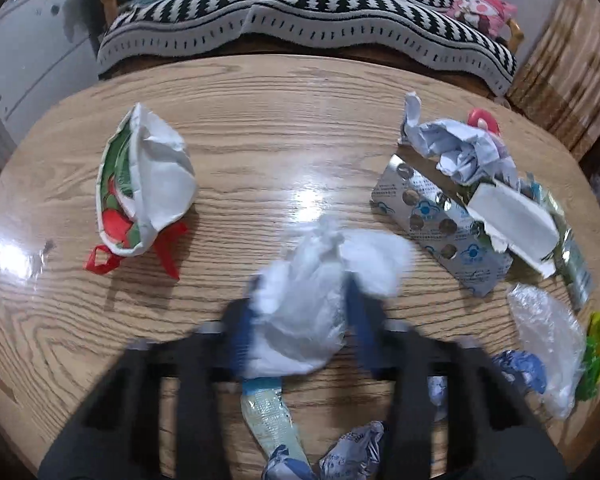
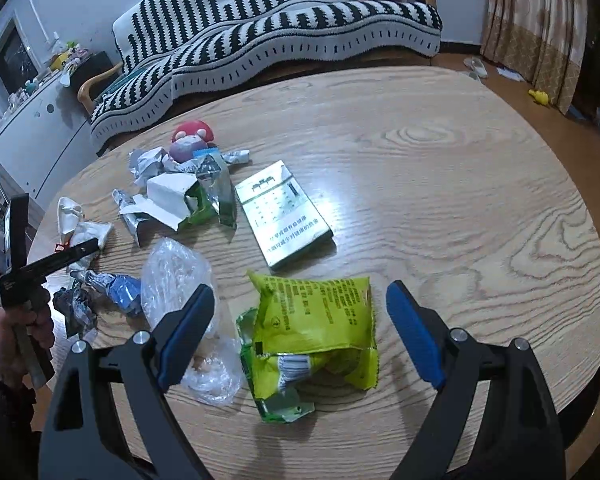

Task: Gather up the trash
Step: 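Grasp the white tissue with the left tool while the right tool grasps the yellow-green snack bag, then carry both to the bin and open both tools to drop them in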

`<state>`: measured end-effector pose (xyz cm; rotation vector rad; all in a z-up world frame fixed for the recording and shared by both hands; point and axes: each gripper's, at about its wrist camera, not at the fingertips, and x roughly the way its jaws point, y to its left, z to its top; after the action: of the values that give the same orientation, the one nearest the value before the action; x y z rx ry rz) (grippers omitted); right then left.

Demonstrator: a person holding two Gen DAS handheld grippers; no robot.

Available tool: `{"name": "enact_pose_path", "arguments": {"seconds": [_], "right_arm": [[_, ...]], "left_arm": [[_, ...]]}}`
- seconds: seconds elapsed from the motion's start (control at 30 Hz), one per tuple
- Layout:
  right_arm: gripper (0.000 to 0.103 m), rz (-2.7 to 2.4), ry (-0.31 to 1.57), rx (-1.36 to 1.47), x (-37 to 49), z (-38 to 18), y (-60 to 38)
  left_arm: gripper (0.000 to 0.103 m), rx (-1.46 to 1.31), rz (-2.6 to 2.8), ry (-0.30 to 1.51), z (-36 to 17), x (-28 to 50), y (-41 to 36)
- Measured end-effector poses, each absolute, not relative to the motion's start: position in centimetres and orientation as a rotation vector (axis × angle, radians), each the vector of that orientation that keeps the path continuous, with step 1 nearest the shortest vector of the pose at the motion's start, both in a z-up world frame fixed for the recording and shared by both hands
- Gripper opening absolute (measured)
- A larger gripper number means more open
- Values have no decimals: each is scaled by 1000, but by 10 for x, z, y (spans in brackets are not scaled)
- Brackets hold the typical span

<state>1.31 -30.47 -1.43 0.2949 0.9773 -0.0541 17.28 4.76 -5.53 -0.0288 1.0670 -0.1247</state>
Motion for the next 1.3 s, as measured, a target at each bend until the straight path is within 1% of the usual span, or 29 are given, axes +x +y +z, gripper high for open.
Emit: {"name": "enact_pose_path", "arguments": {"seconds": [0.1, 0.33, 0.5, 0.53, 0.63, 0.77, 0.93, 1.13, 1.3], "right_arm": [[85, -51, 997, 316, 12, -19, -310], [84, -45, 1054, 373, 12, -36, -318], [69, -24, 1073, 403, 12, -42, -323], [59, -16, 1064, 408, 11, -40, -323], [51, 0, 1024, 396, 5, -24, -324], [51, -13, 969, 389, -9, -8, -332], [51, -84, 925, 383, -32, 6, -365], [51, -205, 888, 413, -77, 13, -426], [51, -339, 871, 437, -133, 9, -485]], "left_arm": [[23, -48, -101, 1027, -42, 168, 52], [23, -52, -141, 929, -6, 147, 32], [23, -15, -196, 908, 2, 128, -1], [23, -5, -204, 900, 3, 125, -7], [23, 14, -248, 890, 7, 116, -30], [23, 43, -311, 874, 11, 99, -65], [23, 95, -439, 872, 10, 73, -129], [23, 168, -592, 864, 3, 33, -212], [23, 212, -726, 864, -4, -7, -290]]}}
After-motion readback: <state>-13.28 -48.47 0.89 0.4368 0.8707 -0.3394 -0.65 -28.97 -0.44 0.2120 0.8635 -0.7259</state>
